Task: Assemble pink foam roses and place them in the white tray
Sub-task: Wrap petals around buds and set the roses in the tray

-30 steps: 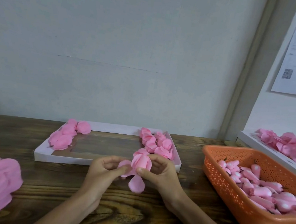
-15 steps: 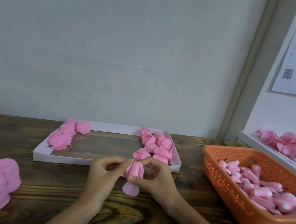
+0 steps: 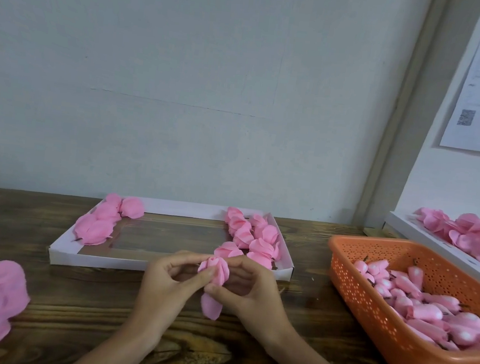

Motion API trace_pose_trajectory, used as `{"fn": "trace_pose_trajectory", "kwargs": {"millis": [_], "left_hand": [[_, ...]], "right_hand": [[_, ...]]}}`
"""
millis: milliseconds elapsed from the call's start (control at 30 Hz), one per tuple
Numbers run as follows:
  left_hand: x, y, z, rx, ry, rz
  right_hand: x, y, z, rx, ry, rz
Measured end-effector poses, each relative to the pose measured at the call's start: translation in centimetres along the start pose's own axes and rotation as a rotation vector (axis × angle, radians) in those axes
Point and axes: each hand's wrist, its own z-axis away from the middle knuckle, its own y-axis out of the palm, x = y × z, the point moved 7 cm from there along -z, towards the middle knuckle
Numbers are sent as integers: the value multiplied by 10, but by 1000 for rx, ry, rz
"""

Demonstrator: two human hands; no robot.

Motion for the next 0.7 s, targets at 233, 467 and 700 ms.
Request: {"fn": "trace_pose_trajectory", "kwargs": {"millis": [233, 467, 700], "left_hand": [[0, 3, -1, 50, 14, 25], [-2, -1, -1, 25, -25, 89], [-6, 4, 0, 72, 16, 59]], "right_hand": [[-1, -5, -1, -50, -14, -58], [-3, -12, -6, -49, 48, -190], [2, -12, -8, -5, 1, -167]]}}
